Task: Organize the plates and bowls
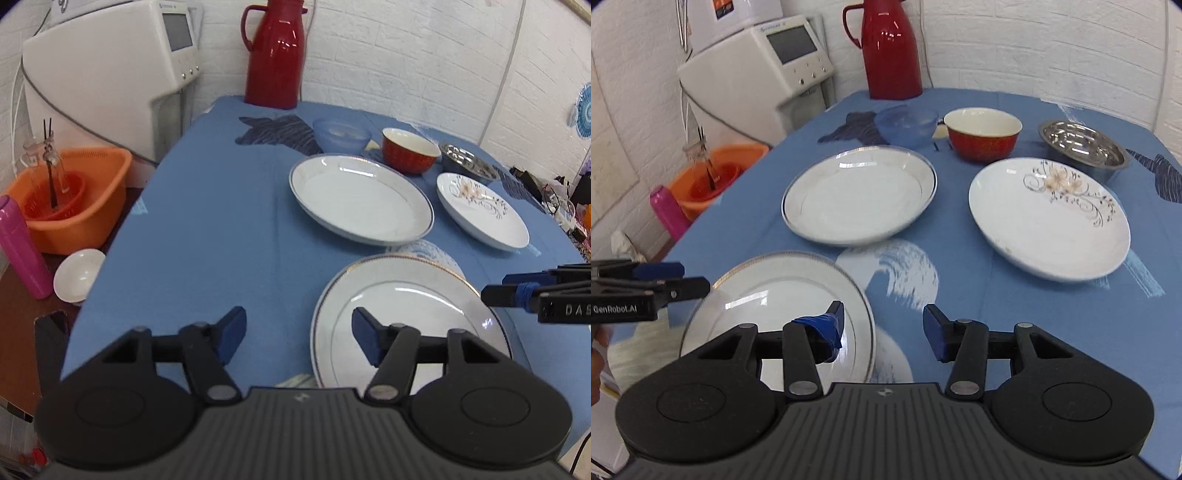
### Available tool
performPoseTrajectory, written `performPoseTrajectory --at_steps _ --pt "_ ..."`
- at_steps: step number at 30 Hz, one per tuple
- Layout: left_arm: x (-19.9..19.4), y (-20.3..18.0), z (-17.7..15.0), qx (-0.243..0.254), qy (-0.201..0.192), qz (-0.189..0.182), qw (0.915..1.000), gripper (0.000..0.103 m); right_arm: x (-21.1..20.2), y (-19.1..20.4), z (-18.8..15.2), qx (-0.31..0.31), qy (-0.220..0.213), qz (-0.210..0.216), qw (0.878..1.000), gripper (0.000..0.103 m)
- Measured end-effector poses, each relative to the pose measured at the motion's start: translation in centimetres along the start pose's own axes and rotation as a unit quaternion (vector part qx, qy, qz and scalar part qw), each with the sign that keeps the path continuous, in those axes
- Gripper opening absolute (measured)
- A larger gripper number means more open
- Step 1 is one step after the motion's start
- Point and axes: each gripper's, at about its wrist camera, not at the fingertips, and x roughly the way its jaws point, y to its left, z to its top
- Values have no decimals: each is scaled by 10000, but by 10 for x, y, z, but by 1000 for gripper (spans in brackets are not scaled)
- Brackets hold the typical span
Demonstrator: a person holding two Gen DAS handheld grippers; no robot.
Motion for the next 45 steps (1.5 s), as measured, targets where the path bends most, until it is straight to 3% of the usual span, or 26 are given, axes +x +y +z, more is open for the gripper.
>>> performPoseTrajectory --at_steps 6,12,16,20,22,26,29,31,33,34,35,36,38,42,45 --pt "44 10 74 -141 209 -115 9996 64 46 -7 76 -354 -57 -312 9989 36" --pt "111 14 123 -162 893 -143 9958 67 113 -32 121 -92 687 -482 9964 37" --pt "135 17 131 -213 1156 -236 9928 67 135 -40 125 -6 888 -583 9943 37" --pt "151 16 133 -297 1316 -408 9900 67 149 -43 121 305 1093 -280 9931 37" --pt "158 14 131 -274 1398 -372 9891 67 152 -44 115 366 1143 -383 9920 38" --pt "161 10 129 -265 1340 -369 9899 67 146 -47 106 376 947 -341 9942 40" --pt "162 7 128 -256 1287 -358 9907 67 141 -46 98 50 782 -264 9966 42" --pt "163 5 128 -226 1252 -324 9913 67 139 -43 95 -184 771 -315 9964 42" --pt "162 3 127 -216 1236 -262 9918 67 138 -45 96 -11 862 -311 9958 44" --pt "162 2 127 -221 1228 -226 9919 66 140 -43 98 -74 906 -184 9957 39" --pt "162 1 127 -214 1208 -160 9923 58 140 -40 98 -237 935 -18 9953 34" --pt "161 -1 126 -174 1199 -129 9926 39 139 -37 96 -421 922 -71 9948 31" --pt "160 -1 126 -210 1152 -36 9931 21 136 -38 94 -369 918 -25 9951 23" --pt "158 1 125 -405 1189 -78 9920 13 131 -38 90 -211 855 -75 9961 18" --pt "150 -2 125 -292 1149 16 9929 13 125 -34 87 -125 798 20 9967 18"
